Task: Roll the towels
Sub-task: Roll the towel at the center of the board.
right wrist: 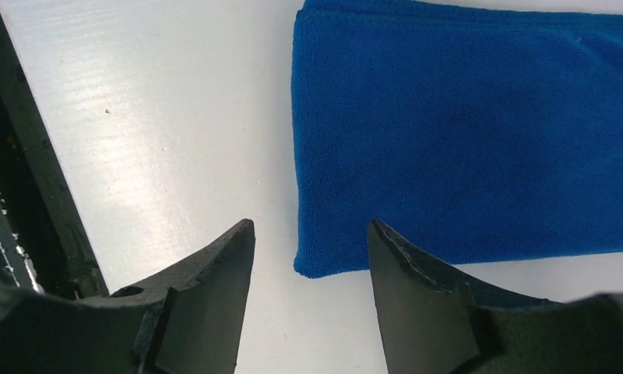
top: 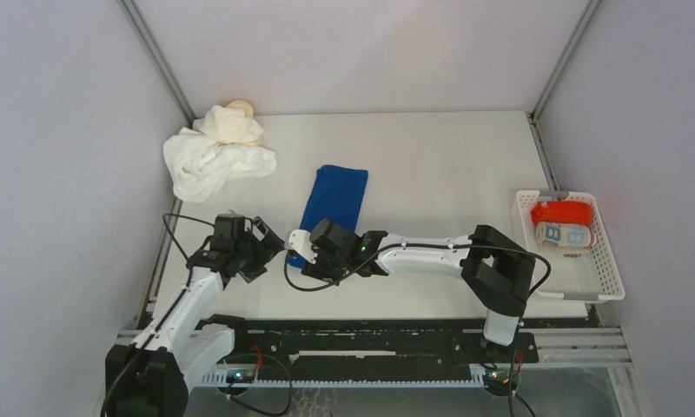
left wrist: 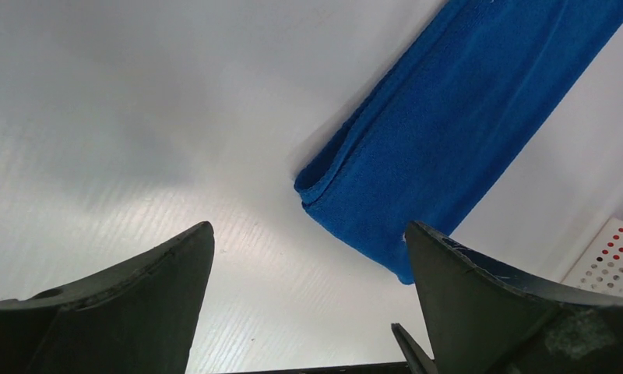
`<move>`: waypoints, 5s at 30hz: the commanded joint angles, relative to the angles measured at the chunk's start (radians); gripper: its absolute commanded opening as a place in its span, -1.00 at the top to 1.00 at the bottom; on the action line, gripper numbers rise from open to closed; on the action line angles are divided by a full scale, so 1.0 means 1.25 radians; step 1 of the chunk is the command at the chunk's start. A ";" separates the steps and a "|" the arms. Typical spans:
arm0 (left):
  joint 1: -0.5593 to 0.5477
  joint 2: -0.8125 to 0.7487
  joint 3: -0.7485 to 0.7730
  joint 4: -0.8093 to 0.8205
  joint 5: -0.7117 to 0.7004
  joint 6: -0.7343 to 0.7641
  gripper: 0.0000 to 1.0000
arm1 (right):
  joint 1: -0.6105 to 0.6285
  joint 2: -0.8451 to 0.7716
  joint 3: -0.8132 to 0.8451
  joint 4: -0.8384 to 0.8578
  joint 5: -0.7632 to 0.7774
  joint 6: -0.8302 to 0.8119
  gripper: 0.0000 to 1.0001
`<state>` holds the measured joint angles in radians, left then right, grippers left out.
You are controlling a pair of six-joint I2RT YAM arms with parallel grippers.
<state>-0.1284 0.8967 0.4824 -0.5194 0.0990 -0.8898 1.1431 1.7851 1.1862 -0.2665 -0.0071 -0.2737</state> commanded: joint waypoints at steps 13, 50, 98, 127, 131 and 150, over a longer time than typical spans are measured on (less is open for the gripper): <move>-0.073 0.114 -0.001 0.118 0.016 -0.054 -0.82 | -0.013 0.052 -0.037 -0.010 -0.008 0.010 -0.11; -0.124 0.274 0.053 0.094 -0.026 -0.058 0.25 | -0.044 0.002 -0.043 0.065 -0.042 -0.003 -0.16; -0.085 0.186 0.144 -0.019 -0.044 -0.019 -0.50 | -0.232 0.125 0.022 0.001 -0.507 0.235 1.00; -0.164 -0.023 -0.113 0.172 0.028 -0.184 0.36 | -0.386 0.302 0.070 0.080 -0.733 0.526 1.00; -0.170 0.054 -0.090 0.207 0.008 -0.171 0.34 | -0.384 0.305 0.070 0.077 -0.732 0.523 1.00; -0.128 0.150 -0.024 0.310 0.038 -0.164 0.20 | -0.380 0.317 0.082 0.062 -0.739 0.514 1.00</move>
<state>-0.2993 1.0740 0.4103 -0.1909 0.1207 -1.0897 0.6655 2.1551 1.2564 -0.1761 -0.9638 0.3855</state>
